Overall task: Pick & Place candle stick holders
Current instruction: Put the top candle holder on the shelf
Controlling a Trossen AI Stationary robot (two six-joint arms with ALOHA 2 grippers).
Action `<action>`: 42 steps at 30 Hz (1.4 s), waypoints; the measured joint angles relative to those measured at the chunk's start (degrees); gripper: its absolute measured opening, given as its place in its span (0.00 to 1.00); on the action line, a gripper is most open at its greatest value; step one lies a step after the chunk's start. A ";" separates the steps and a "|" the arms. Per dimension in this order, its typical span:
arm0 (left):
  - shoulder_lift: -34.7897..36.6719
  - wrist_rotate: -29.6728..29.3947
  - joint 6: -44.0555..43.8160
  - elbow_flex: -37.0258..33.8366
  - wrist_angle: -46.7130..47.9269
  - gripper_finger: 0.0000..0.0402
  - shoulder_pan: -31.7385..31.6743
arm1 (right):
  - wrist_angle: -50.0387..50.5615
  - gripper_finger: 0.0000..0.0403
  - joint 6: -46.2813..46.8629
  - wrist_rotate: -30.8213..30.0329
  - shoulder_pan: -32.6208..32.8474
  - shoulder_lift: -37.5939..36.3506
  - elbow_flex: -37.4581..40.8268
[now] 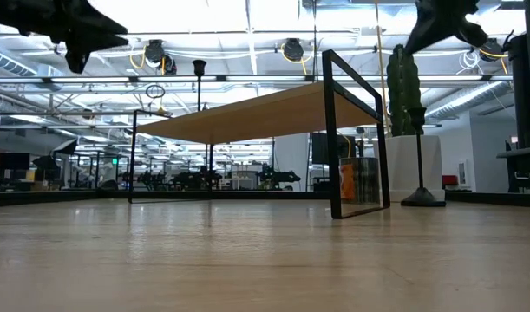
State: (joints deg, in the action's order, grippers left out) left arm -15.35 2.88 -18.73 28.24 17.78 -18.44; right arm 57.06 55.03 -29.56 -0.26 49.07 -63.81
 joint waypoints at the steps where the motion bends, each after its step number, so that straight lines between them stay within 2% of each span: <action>1: 0.00 -0.05 0.43 -0.22 -1.01 0.25 0.85 | 0.22 0.00 0.02 0.16 -0.58 0.16 0.00; 5: 0.05 -2.00 0.10 -4.50 -6.67 0.25 3.40 | 0.09 0.00 -0.03 3.70 -3.53 0.28 0.00; 9: 0.71 -4.27 -3.33 -7.46 -6.81 0.25 4.43 | 0.22 0.00 0.22 6.50 -6.42 0.26 0.00; 12: 3.32 -4.46 -0.97 -7.47 -7.05 0.25 4.37 | 0.26 0.00 -0.45 10.18 -8.35 0.25 0.00; 20: 15.09 -6.64 -0.44 -7.42 3.97 0.25 4.38 | 1.06 0.00 -3.21 14.51 -12.32 0.21 0.00; 23: 15.07 -6.93 0.60 -7.40 4.86 0.25 4.38 | 1.57 0.00 -3.22 14.96 -13.47 0.23 0.00; 31: 15.10 -7.52 0.19 -8.27 4.89 0.25 4.39 | 1.58 0.01 -0.89 20.82 -16.30 -0.09 -0.02; 36: 15.09 -7.51 0.19 -8.26 5.14 0.25 4.39 | 1.92 0.08 -3.49 20.75 -16.67 -0.48 -0.02; 42: 15.08 -7.50 -0.03 -8.26 5.56 0.25 4.39 | 4.24 0.21 -3.38 20.63 -16.69 -0.53 -0.04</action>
State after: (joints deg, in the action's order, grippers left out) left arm -0.27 -4.62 -18.76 19.99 23.34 -14.04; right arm 61.29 51.65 -8.93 -16.95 48.54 -63.86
